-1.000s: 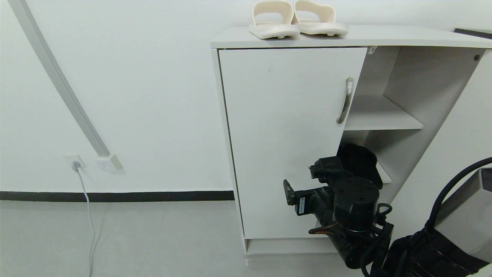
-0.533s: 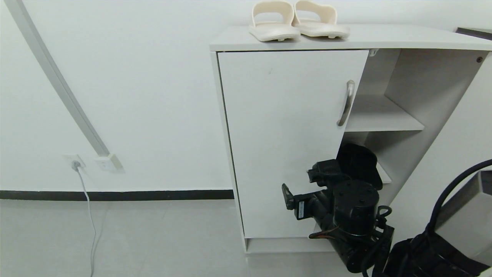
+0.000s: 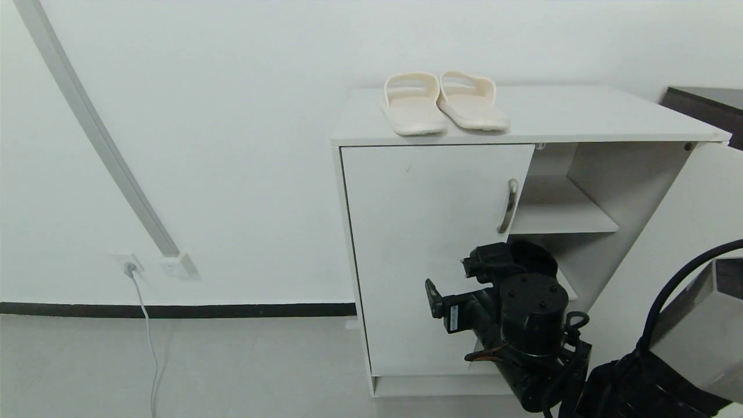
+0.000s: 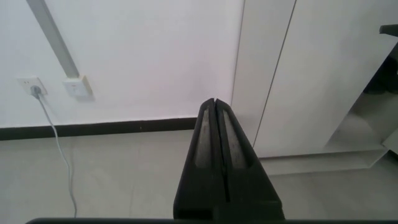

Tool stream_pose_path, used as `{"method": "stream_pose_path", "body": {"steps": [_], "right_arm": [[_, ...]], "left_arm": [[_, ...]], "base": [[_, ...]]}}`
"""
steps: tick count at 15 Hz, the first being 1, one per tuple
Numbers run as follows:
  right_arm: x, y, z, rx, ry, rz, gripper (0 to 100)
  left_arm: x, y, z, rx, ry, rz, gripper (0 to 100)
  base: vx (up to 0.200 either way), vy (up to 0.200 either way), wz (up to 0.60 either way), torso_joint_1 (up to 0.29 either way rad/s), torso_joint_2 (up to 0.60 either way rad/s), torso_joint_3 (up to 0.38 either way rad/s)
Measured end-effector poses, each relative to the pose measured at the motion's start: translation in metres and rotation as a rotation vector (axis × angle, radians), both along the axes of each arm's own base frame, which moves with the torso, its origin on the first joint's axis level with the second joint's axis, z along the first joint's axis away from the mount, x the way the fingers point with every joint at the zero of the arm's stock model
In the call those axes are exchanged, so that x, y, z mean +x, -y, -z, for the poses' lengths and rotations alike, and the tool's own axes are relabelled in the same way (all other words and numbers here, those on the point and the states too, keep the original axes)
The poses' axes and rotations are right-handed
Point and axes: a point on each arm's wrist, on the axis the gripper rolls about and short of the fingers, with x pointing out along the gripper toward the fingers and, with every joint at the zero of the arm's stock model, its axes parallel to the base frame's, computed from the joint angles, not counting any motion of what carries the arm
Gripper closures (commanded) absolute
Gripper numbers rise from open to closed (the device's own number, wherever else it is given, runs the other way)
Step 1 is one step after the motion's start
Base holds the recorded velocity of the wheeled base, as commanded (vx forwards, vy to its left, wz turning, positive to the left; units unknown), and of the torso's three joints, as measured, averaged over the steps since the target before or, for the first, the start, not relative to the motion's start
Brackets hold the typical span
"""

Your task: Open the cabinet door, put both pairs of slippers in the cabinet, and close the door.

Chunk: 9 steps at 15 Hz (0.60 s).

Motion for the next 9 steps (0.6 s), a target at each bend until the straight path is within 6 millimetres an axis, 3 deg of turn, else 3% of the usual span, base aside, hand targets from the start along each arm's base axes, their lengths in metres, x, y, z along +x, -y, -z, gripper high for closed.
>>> {"method": "stream_pose_path", "body": {"steps": [9], "right_arm": [[0.0000, 0.0000, 0.0009, -0.002, -0.002, 0.001, 0]], "left_arm": [[0.0000, -0.0001, 0.0000, -0.002, 0.000, -0.004, 100]], "base": [[0.000, 0.000, 0.00, 0.165, -0.48, -0.319]]}}
